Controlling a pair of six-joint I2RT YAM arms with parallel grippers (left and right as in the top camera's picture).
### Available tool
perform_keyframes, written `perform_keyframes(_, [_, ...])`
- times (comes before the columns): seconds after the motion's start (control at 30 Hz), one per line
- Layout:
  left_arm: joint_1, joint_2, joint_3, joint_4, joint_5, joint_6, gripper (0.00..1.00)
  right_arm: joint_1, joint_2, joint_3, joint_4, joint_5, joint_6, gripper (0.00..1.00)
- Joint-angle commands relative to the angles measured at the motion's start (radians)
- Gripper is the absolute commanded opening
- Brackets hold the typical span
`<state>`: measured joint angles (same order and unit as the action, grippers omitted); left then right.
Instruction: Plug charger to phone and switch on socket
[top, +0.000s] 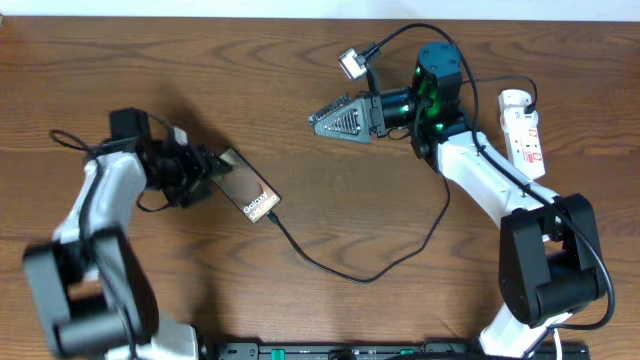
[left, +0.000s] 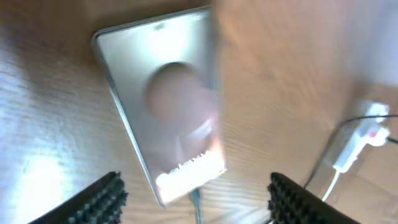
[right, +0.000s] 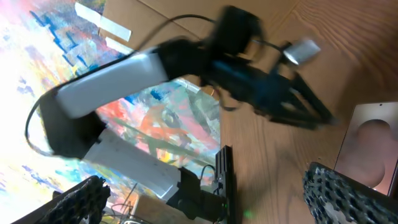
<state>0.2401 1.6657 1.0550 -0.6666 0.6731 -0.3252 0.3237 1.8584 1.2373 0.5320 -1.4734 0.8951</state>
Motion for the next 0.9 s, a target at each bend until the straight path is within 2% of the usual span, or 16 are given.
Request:
perform_keyframes(0.0, [0.000,-0.164,0.036,-0.039,-0.003,0.013,0.78,-0.016,0.001,0.019,0.000,-0.015,-0.021,0.99])
perform_keyframes(0.1, [0.000,-0.286,0.036,-0.064,0.040,0.014,0.85,-0.028,0.001,0.019,0.001,-0.014,-0.021,0.99])
perform_keyframes(0.23, [0.000,-0.426,0.036,-0.057,0.143,0.014,0.88,-0.085,0.001,0.019,0.000,-0.013,0.004,0.99])
perform_keyframes(0.37, [0.000,-0.526,0.036,-0.056,0.189,0.007,0.89,-0.156,0.000,0.019,0.008,0.035,0.090,0.99])
perform_keyframes(0.63, [0.000,-0.594,0.036,-0.039,0.199,-0.047,0.90,-0.214,-0.002,0.019,0.009,0.319,0.267,0.99])
perform_keyframes(0.73, [0.000,-0.590,0.036,-0.039,0.199,-0.046,0.90,-0.209,-0.002,0.019,-0.043,0.485,0.247,0.99])
perform_keyframes(0.87, [0.000,-0.587,0.036,-0.039,0.198,-0.046,0.91,-0.206,-0.002,0.027,-0.262,0.639,0.074,0.99])
